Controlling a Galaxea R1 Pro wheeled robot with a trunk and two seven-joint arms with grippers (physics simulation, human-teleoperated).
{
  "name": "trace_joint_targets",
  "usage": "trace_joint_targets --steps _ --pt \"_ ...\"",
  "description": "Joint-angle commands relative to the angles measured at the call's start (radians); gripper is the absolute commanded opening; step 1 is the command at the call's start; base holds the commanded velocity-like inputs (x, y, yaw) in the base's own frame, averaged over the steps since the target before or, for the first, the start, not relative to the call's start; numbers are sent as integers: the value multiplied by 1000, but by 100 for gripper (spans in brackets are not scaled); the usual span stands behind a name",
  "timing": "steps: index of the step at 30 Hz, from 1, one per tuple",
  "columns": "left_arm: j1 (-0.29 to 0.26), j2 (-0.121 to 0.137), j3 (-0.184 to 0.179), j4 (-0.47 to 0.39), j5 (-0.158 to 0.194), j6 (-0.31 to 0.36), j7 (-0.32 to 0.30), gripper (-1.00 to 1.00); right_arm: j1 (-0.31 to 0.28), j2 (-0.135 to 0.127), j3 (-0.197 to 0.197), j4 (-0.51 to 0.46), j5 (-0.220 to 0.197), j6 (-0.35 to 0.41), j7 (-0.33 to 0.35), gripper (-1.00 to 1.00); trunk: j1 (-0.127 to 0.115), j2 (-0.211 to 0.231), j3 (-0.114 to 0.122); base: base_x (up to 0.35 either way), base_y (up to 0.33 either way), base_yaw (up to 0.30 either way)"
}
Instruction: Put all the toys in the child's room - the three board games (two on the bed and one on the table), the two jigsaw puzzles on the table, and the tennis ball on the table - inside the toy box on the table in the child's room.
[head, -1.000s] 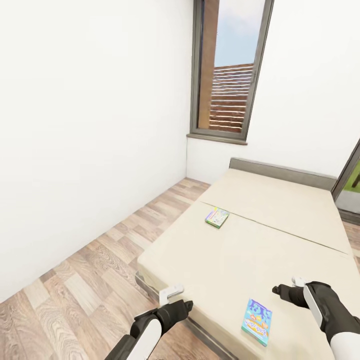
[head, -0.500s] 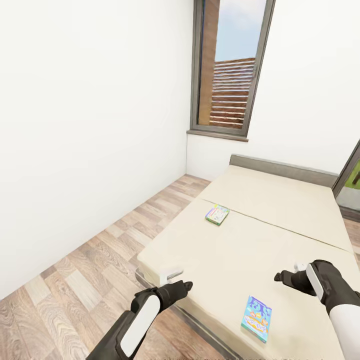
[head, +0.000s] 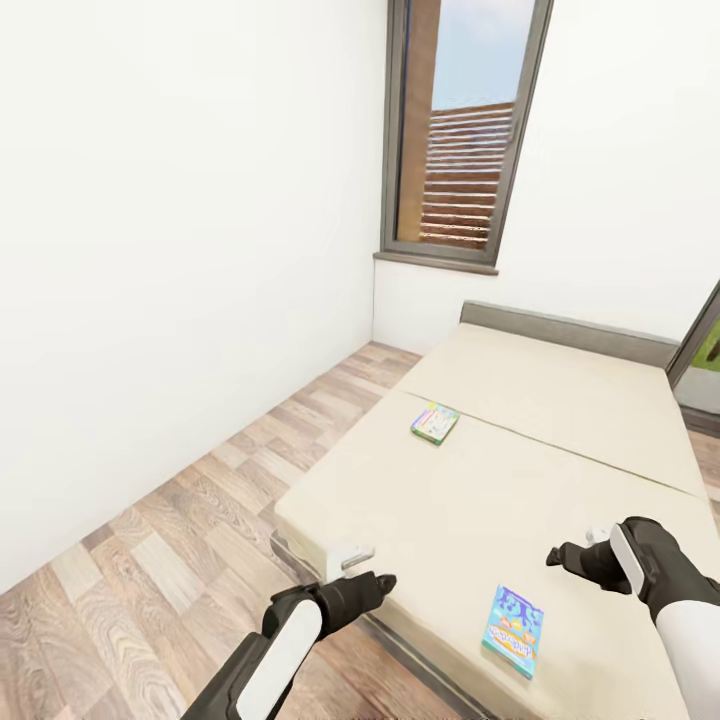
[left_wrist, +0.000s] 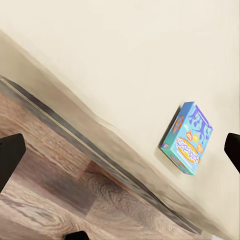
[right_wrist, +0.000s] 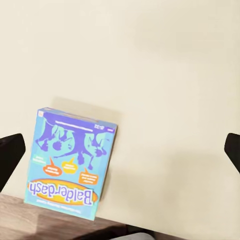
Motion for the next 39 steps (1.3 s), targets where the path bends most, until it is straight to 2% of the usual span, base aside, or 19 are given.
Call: trace_joint_targets --steps 1,12,33,39 --pt "4 1 -3 -16 12 2 10 100 -1 0 -2 1 -5 2 -1 100 0 -1 -3 0 0 0" --pt "28 2 -3 -58 13 4 12 100 -1 2 -1 7 -4 -4 -1 100 0 -1 -21 0 0 0" --pt "36 2 -1 -61 14 4 12 100 -1 3 -1 11 -4 -6 -1 100 0 -1 -55 0 0 0" --pt "36 2 -2 -60 13 3 12 100 -1 3 0 39 -3 -6 -1 100 0 -1 -65 0 0 0"
